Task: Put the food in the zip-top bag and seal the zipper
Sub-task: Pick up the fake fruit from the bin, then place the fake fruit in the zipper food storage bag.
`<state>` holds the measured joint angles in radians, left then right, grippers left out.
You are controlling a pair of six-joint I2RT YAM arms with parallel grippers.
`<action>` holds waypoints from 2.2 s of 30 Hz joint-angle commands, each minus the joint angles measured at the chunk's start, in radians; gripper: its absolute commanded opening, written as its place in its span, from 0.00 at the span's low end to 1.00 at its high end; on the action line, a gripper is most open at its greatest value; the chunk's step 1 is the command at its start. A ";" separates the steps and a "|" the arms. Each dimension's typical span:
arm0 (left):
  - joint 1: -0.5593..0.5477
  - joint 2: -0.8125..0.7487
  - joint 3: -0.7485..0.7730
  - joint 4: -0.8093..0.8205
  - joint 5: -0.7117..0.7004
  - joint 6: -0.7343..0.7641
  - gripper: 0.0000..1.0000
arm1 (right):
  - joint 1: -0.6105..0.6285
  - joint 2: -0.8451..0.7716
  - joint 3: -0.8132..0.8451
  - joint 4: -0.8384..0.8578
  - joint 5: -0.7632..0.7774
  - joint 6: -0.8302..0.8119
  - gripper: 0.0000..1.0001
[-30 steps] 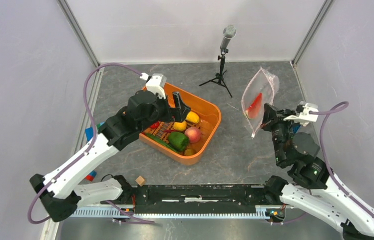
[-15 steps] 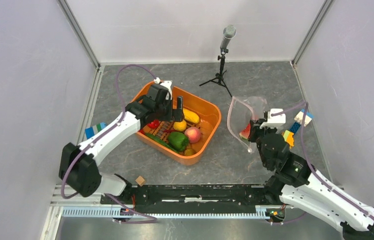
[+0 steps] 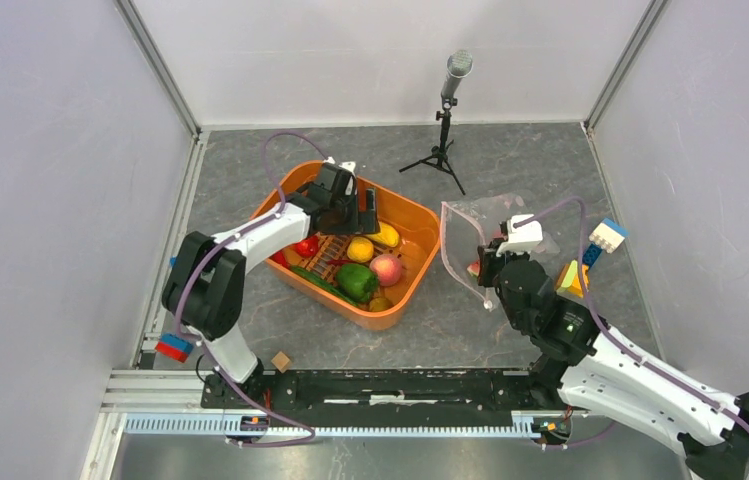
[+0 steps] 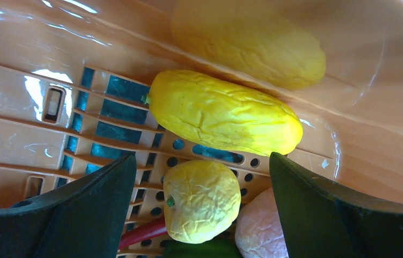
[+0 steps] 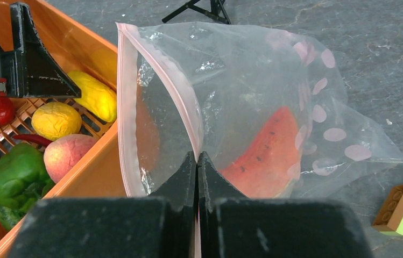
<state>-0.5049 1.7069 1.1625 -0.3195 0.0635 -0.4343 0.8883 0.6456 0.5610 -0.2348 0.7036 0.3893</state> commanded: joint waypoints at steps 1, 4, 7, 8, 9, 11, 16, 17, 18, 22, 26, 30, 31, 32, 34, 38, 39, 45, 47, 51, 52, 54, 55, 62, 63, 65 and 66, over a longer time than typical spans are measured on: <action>0.008 -0.034 0.007 0.036 0.077 -0.008 0.98 | 0.000 0.008 -0.003 0.058 -0.024 0.020 0.00; 0.008 -0.106 -0.068 0.049 0.110 0.000 1.00 | 0.001 0.009 -0.018 0.083 -0.022 0.013 0.00; 0.001 -0.117 -0.108 0.033 0.149 0.017 1.00 | 0.000 0.025 -0.024 0.099 -0.031 0.010 0.00; -0.002 -0.109 -0.110 0.019 0.133 0.029 1.00 | 0.001 0.032 -0.024 0.106 -0.033 0.007 0.00; -0.007 -0.099 -0.109 -0.003 0.117 0.042 1.00 | 0.000 0.042 -0.021 0.109 -0.041 0.004 0.00; -0.023 -0.086 -0.102 -0.033 0.056 0.062 0.99 | 0.000 0.057 -0.012 0.109 -0.059 0.003 0.00; -0.043 -0.019 -0.058 -0.040 0.012 0.085 0.77 | -0.001 0.065 -0.013 0.114 -0.079 0.001 0.00; -0.043 -0.015 -0.050 -0.055 0.006 0.083 0.69 | 0.000 0.062 -0.010 0.109 -0.077 0.000 0.00; -0.043 -0.018 -0.052 -0.059 0.006 0.082 0.62 | -0.001 0.058 -0.009 0.103 -0.075 0.000 0.00; -0.044 -0.092 -0.076 -0.053 0.020 0.077 0.36 | 0.000 0.019 -0.020 0.092 -0.046 0.006 0.00; -0.043 -0.206 -0.089 -0.060 0.016 0.081 0.30 | 0.000 -0.004 -0.030 0.086 -0.037 0.015 0.00; -0.043 -0.327 -0.095 -0.064 0.024 0.079 0.30 | 0.001 -0.009 -0.032 0.079 -0.040 0.027 0.00; -0.043 -0.349 -0.098 -0.061 0.032 0.078 0.30 | 0.000 -0.009 -0.034 0.082 -0.041 0.030 0.00; -0.043 -0.374 -0.098 -0.062 0.046 0.077 0.30 | 0.000 -0.009 -0.036 0.084 -0.041 0.036 0.00; -0.043 -0.414 -0.099 -0.061 0.078 0.068 0.30 | 0.000 -0.009 -0.040 0.091 -0.043 0.043 0.00; -0.048 -0.482 -0.121 0.006 0.216 0.019 0.30 | 0.000 -0.002 -0.045 0.111 -0.062 0.059 0.00; -0.054 -0.499 -0.133 0.036 0.252 0.003 0.30 | 0.000 0.000 -0.047 0.117 -0.068 0.062 0.00; -0.162 -0.537 -0.151 0.167 0.320 -0.037 0.30 | 0.000 0.005 -0.052 0.143 -0.103 0.086 0.00; -0.212 -0.528 -0.143 0.195 0.322 -0.031 0.30 | -0.001 0.006 -0.055 0.150 -0.110 0.095 0.00; -0.293 -0.503 -0.144 0.294 0.324 -0.052 0.30 | 0.000 0.005 -0.048 0.158 -0.131 0.102 0.00; -0.308 -0.496 -0.145 0.314 0.326 -0.059 0.30 | 0.001 0.004 -0.043 0.157 -0.135 0.103 0.00; -0.327 -0.478 -0.143 0.373 0.323 -0.077 0.30 | 0.000 -0.002 -0.035 0.151 -0.141 0.107 0.00; -0.337 -0.469 -0.138 0.391 0.323 -0.082 0.30 | 0.000 -0.009 -0.033 0.149 -0.142 0.107 0.00; -0.395 -0.369 -0.080 0.456 0.299 -0.082 0.33 | 0.000 -0.096 -0.032 0.157 -0.180 0.134 0.00; -0.405 -0.349 -0.066 0.457 0.296 -0.076 0.33 | 0.000 -0.109 -0.032 0.162 -0.189 0.140 0.00; -0.422 -0.323 -0.032 0.453 0.285 -0.044 0.34 | 0.001 -0.134 -0.028 0.161 -0.205 0.143 0.00; -0.427 -0.312 -0.014 0.437 0.277 -0.021 0.35 | -0.001 -0.142 -0.022 0.150 -0.210 0.146 0.00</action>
<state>-0.9028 1.3609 1.0554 0.0563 0.3649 -0.4850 0.8883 0.5438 0.5079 -0.1188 0.5350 0.5064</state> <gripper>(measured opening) 0.543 0.007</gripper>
